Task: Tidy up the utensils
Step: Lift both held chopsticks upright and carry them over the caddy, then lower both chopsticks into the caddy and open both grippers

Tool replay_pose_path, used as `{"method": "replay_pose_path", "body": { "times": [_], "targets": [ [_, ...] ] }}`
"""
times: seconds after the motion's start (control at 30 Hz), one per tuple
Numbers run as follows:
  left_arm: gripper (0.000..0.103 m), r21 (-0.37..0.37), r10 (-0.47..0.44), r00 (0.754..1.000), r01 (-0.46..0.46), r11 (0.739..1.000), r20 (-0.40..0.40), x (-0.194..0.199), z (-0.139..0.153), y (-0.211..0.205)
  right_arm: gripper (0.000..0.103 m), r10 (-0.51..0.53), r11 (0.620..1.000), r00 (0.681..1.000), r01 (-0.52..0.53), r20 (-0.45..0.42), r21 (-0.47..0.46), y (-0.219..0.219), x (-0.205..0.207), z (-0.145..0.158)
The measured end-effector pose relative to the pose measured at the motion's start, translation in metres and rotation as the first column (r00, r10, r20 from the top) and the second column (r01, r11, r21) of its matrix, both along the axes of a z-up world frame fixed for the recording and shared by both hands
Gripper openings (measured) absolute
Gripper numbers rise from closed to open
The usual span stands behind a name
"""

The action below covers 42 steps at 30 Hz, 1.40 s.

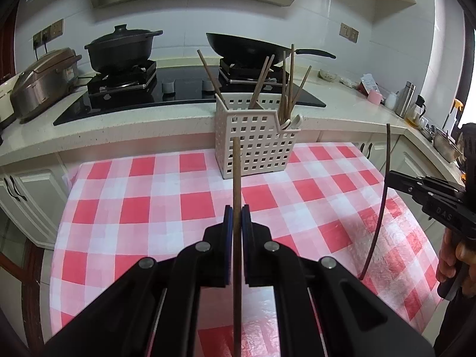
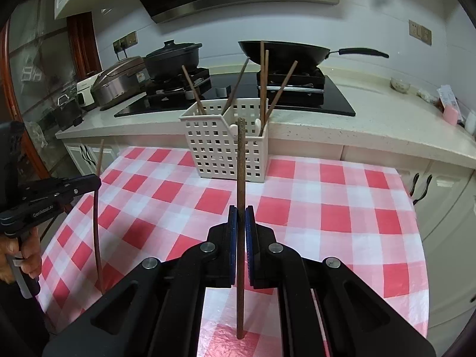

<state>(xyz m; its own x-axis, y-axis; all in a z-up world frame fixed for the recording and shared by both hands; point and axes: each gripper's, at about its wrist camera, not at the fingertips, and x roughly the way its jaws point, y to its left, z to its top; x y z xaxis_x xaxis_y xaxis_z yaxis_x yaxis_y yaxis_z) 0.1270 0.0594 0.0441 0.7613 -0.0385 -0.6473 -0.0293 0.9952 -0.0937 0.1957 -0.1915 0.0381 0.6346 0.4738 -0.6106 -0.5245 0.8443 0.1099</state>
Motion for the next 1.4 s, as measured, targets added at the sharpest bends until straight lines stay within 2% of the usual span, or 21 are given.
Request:
{"method": "replay_pose_path", "body": {
  "times": [0.2,0.6,0.73,0.97,1.13,1.4],
  "targets": [
    [0.006,-0.013,-0.028,0.999,0.029,1.0,0.032,0.01,0.026,0.001,0.007,0.018,0.999,1.0,-0.019,0.017,0.028,0.005,0.012,0.023],
    [0.006,0.041,-0.076,0.984,0.07,0.997,0.161,0.07,0.139,-0.002,0.007,-0.015,0.993,0.985,-0.005,0.174,0.116,0.059,0.091,0.154],
    [0.006,0.071,-0.091,0.976,0.078,0.994,0.198,0.094,0.173,-0.003,0.007,-0.04,0.992,0.981,0.016,0.191,0.128,0.081,0.123,0.175],
    [0.006,0.066,-0.102,0.968,0.089,0.994,0.229,0.137,0.2,0.008,0.007,-0.087,0.991,0.98,0.066,0.181,0.117,0.108,0.172,0.165],
    [0.006,0.062,-0.104,0.969,0.092,0.994,0.226,0.16,0.199,0.014,0.007,-0.085,0.994,0.985,0.073,0.15,0.083,0.123,0.193,0.139],
    [0.006,0.063,-0.087,0.971,0.074,0.995,0.224,0.19,0.189,0.023,0.007,-0.075,0.994,0.993,0.067,0.092,0.081,0.131,0.207,0.107]
  ]
}}
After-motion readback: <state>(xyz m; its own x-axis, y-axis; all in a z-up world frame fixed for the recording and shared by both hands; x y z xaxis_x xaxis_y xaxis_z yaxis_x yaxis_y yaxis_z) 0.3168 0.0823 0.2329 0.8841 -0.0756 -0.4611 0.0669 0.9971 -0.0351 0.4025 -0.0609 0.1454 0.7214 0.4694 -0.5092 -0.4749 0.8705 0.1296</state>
